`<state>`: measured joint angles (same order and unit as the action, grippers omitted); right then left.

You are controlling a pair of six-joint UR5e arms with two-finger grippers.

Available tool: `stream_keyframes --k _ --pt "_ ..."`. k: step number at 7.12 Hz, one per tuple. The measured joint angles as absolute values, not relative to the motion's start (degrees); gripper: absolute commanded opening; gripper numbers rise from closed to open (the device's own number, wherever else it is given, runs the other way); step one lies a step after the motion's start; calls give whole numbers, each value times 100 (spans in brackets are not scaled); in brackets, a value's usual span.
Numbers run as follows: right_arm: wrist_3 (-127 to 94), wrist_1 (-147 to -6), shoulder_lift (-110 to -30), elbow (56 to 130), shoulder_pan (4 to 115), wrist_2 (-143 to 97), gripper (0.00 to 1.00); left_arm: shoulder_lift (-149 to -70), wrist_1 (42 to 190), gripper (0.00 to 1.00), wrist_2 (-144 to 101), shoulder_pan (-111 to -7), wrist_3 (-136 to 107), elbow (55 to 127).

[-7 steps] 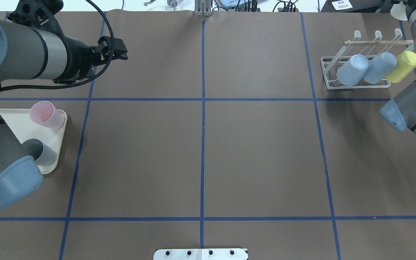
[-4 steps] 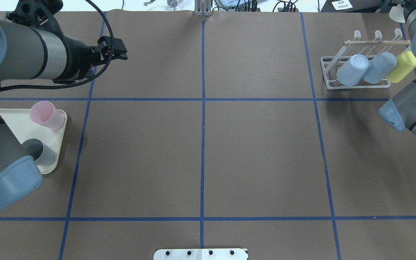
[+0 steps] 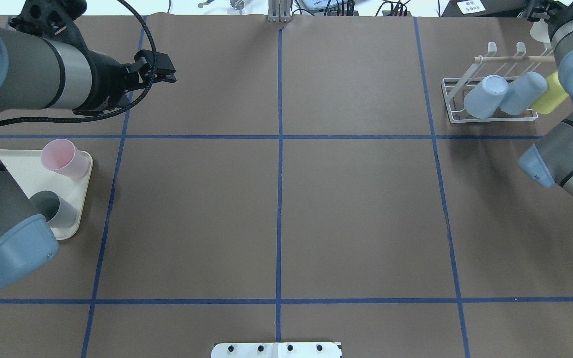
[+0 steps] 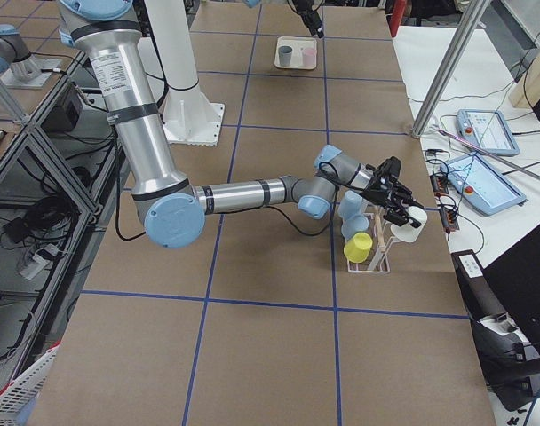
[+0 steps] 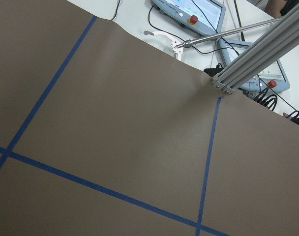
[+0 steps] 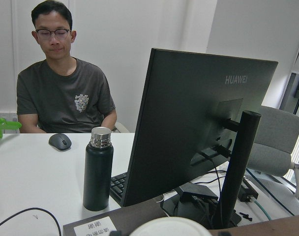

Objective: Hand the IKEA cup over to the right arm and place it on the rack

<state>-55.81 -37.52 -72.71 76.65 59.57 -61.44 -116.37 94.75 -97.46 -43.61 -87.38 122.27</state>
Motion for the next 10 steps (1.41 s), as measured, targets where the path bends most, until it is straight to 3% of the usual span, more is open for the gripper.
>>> stream_keyframes --k 5,6,7,10 --pt "-5587 -3675 -7375 7553 5925 -6136 0 -11637 9492 100 -9756 -4359 -8745 12240" --pt "-5589 -3674 -7398 7553 5915 -6135 25 -11637 9497 100 -9756 -4359 -8747 12240" --pt "-5589 -3674 -7412 7553 5907 -6137 99 -11637 9500 100 -9756 -4359 -8751 12240" --pt "-5578 -3462 -7540 7544 5880 -6151 100 -11637 9501 100 -9758 -4359 -8754 12243"
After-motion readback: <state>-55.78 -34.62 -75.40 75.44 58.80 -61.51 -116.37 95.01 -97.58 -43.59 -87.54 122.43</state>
